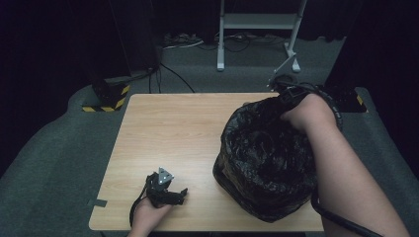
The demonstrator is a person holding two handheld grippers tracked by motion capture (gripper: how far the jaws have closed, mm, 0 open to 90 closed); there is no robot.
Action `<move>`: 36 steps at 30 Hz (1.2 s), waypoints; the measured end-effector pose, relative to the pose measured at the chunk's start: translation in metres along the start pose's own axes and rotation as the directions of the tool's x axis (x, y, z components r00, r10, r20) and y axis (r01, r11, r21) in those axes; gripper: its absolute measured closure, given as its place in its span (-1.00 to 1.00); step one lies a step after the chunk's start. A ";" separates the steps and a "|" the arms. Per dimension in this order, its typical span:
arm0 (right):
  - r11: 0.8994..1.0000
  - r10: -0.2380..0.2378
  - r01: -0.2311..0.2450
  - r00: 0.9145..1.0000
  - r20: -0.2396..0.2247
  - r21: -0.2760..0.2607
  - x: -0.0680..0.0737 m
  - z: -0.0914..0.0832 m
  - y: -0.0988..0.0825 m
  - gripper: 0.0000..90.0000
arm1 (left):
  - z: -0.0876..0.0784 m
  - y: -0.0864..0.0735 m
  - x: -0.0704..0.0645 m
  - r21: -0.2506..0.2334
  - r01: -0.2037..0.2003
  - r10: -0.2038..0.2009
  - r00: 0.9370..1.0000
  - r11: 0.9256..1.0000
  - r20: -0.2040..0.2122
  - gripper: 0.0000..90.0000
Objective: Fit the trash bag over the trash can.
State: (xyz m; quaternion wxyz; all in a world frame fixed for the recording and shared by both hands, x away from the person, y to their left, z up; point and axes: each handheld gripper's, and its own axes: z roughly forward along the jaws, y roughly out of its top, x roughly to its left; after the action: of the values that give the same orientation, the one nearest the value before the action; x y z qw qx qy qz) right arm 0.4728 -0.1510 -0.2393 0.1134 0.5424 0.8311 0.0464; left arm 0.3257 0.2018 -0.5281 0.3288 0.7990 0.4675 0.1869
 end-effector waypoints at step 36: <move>0.996 -0.089 0.090 0.989 -0.117 0.006 0.038 0.053 0.030 0.43 | 0.000 0.001 0.001 0.002 -0.008 0.008 1.000 1.000 0.004 -0.99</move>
State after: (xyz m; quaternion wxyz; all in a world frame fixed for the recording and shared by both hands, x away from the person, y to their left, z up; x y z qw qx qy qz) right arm 0.4973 -0.1069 -0.2902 0.0634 0.5016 0.8601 0.0680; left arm 0.3266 0.2018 -0.5279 0.3280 0.8016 0.4639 0.1861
